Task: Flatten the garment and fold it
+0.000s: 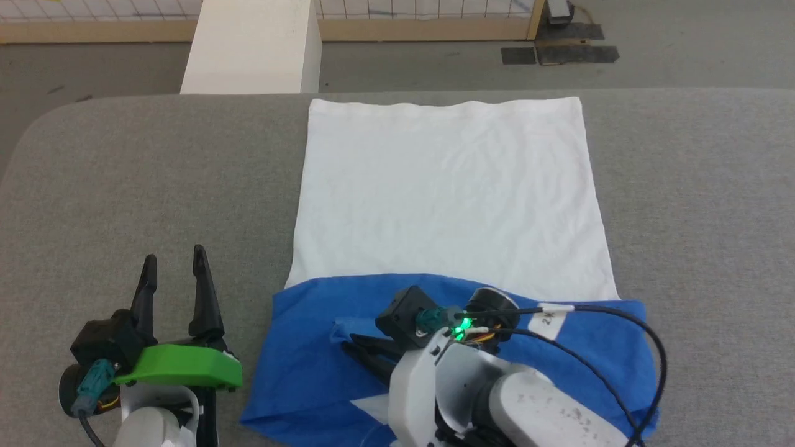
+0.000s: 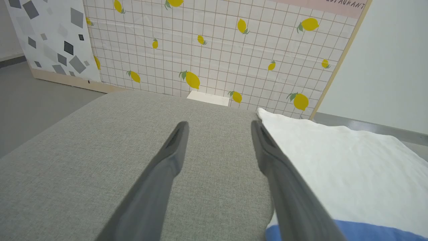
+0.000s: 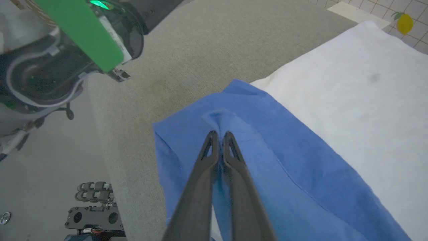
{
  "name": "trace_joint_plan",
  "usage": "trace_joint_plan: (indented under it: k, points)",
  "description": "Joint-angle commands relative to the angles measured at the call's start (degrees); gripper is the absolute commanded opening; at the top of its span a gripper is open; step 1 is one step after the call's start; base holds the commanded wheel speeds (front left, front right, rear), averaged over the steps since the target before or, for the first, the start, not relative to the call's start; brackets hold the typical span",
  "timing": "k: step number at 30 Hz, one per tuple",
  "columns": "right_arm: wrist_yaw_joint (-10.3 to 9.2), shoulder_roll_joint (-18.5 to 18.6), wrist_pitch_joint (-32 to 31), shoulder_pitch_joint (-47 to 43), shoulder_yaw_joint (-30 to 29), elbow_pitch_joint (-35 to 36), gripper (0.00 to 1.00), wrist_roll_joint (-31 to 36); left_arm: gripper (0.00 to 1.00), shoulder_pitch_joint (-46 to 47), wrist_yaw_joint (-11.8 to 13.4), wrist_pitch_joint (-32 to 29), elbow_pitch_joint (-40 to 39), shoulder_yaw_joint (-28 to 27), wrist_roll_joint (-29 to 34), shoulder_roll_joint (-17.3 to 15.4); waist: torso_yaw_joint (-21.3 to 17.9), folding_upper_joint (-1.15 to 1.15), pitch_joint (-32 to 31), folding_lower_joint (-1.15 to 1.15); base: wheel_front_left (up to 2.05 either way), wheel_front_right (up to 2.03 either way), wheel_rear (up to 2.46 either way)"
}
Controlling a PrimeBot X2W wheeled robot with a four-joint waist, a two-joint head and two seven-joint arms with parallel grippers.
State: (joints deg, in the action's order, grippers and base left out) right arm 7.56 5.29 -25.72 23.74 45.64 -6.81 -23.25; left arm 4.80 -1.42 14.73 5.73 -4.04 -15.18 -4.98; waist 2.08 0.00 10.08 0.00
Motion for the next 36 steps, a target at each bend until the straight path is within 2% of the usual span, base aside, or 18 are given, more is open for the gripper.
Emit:
trace_joint_plan:
  k: [1, 9, 10, 11, 12, 15, 19, 23, 30, 36]
  points:
    - [-0.08, -0.71, 1.21, 1.43, 0.9, -1.87, 0.0, -0.66, 1.0, 1.15, -0.38, 0.27, 0.1, -0.03, 0.46, 0.36, 0.85, 0.0, 1.19, 0.0, 0.0, 0.0, 0.0]
    - [-0.08, -2.12, 4.11, 4.45, 7.0, -13.62, 0.0, -4.01, 1.0, 2.6, -1.05, 0.27, 0.6, -0.02, 1.05, 1.03, 2.26, 0.0, 3.01, 0.0, 0.0, 0.0, 0.0]
    - [-0.08, -2.2, 4.37, 4.72, 7.04, -14.62, 0.2, -4.6, 1.0, 2.67, -1.12, 0.27, 0.7, -0.04, 1.11, 1.12, 2.35, 0.0, 3.04, 0.0, 0.0, 0.0, 0.0]
    - [-0.08, -2.25, 4.77, 4.93, 6.94, -15.07, 0.54, -5.1, 1.0, 2.71, -1.18, 0.27, 0.79, -0.06, 1.16, 1.18, 2.39, 0.0, 3.03, 0.0, 0.0, 0.0, 0.0]
    - [-0.08, -2.3, 5.33, 5.1, 6.54, -15.38, 1.0, -5.88, 1.0, 2.71, -1.27, 0.27, 0.89, -0.11, 1.21, 1.25, 2.35, 0.0, 2.95, 0.0, 0.0, 0.0, 0.0]
    - [-0.08, -2.36, 8.34, 5.74, 4.08, -14.15, 1.0, -7.24, 1.0, 2.61, -1.54, 0.27, 1.16, -0.21, 1.46, 1.38, 2.07, 0.0, 2.42, 0.0, 0.0, 0.0, 0.0]
    - [-0.08, -2.39, 15.99, 5.27, -4.3, -8.04, 1.0, -7.47, 1.0, 2.47, -2.21, 0.27, 1.35, -0.04, 2.42, 1.05, 0.82, 0.0, 1.59, 0.0, 0.0, 0.0, 0.0]
    - [-0.08, -2.4, 19.75, 2.87, -14.46, -0.96, 1.0, -1.85, 1.0, 3.76, -3.27, 0.27, 1.86, 0.99, 3.44, -0.71, -1.48, 0.0, 2.05, 0.0, 0.0, 0.0, 0.0]
    - [-0.08, -2.4, 20.02, -5.03, -32.1, 12.71, 1.0, 10.38, 1.0, 12.96, -5.07, -4.4, 0.8, 5.48, 5.74, -6.3, -5.56, 0.0, 6.32, 0.0, 0.0, 0.0, 0.0]
    - [-0.08, -2.4, 18.78, -9.02, -40.45, 19.1, 1.0, 14.26, 1.0, 25.05, -5.86, -12.78, 3.12, 7.64, 2.21, -11.38, -9.33, 0.0, 11.77, 0.0, 0.0, 0.0, 0.0]
